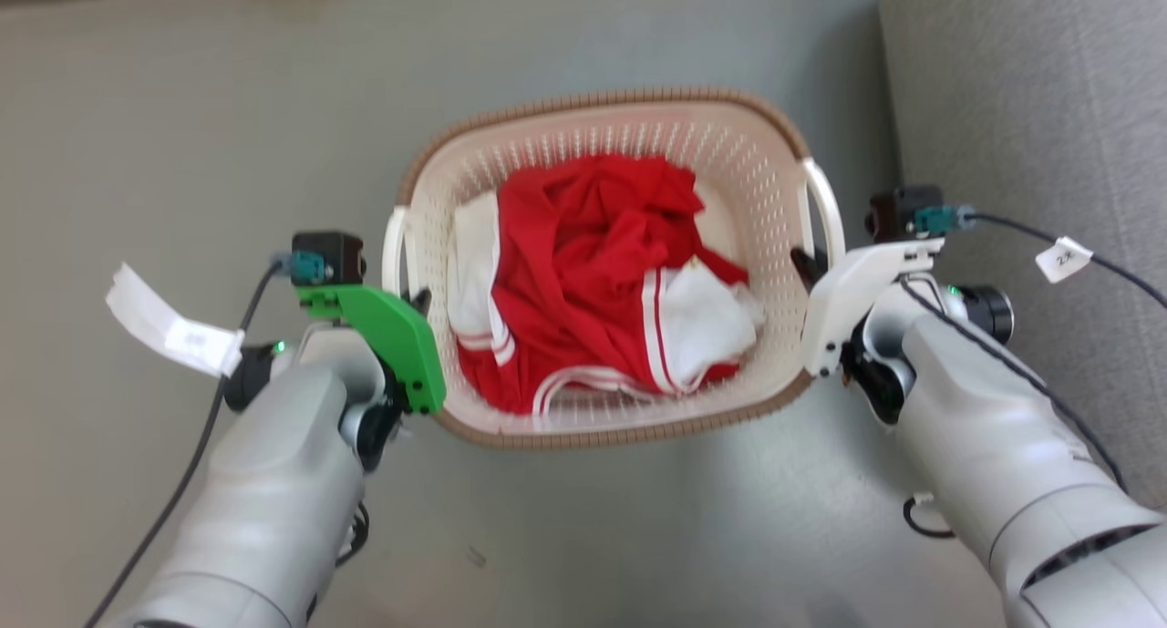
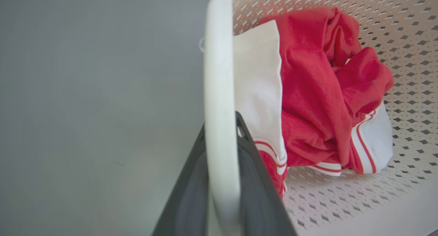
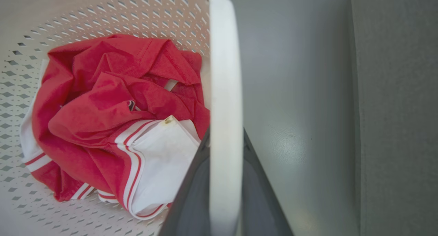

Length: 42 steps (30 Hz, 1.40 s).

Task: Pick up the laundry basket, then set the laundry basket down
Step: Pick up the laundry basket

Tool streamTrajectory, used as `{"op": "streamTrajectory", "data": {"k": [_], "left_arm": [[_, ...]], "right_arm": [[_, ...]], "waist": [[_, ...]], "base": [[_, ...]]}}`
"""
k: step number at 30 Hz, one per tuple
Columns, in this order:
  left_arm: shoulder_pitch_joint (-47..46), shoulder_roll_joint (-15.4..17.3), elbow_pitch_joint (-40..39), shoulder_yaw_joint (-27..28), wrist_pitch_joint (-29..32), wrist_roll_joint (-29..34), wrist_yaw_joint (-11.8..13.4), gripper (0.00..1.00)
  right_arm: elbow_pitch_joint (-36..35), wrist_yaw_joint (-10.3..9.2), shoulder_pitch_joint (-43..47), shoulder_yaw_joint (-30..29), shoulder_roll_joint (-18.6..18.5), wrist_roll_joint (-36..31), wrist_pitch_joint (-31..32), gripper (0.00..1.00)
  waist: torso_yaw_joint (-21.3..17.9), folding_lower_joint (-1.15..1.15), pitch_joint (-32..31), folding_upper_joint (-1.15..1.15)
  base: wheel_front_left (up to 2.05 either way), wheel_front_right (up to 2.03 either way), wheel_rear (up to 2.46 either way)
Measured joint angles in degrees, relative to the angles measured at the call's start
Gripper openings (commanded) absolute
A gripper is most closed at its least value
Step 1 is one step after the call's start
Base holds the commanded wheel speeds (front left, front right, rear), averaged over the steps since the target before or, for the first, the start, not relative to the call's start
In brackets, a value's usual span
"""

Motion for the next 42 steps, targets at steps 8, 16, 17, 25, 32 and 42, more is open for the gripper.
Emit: {"op": "streamTrajectory", "data": {"k": [8, 16, 17, 25, 32, 42], "left_arm": [[4.9, -0.3, 1.7, -1.1, 1.9, -2.0, -0.3, 0.00], [8.8, -0.5, 2.9, -1.6, 3.0, -3.0, -0.4, 0.00], [9.4, -0.5, 3.1, -1.7, 3.1, -3.1, -0.4, 0.00], [14.6, -0.4, 3.6, -2.6, 4.4, -4.8, -0.4, 0.00], [16.5, -0.2, 4.5, -3.2, 6.1, -5.6, -0.4, 0.00], [17.1, -0.1, 4.7, -3.5, 8.2, -6.1, -0.4, 0.00]], "right_arm": [[0.2, 0.10, 5.3, 1.9, 0.3, 2.5, 3.9, 0.00], [-1.4, 0.10, 10.1, 4.3, 0.4, 5.3, 7.2, 0.00], [-1.9, 0.10, 10.9, 4.7, 0.4, 5.7, 7.7, 0.00], [-4.5, 0.00, 17.0, 7.8, 0.2, 9.0, 11.1, 0.00], [-6.2, -0.09, 19.2, 10.2, -0.1, 10.3, 14.0, 0.00], [-6.5, -0.10, 19.3, 11.9, -0.2, 12.2, 17.1, 0.00]], "waist": [[0.2, 0.00, -7.4, 0.00], [0.1, 0.00, -14.0, 0.00], [0.1, 0.00, -14.9, 0.00], [-0.1, 0.00, -21.5, 0.00], [-0.3, -0.01, -26.1, 0.00], [-1.0, 0.00, -28.2, 0.00]], "base": [[0.00, 0.00, 0.00], [0.00, 0.00, 0.00], [0.00, 0.00, 0.00], [0.00, 0.00, 0.00], [0.00, 0.00, 0.00], [0.00, 0.00, 0.00]]}}
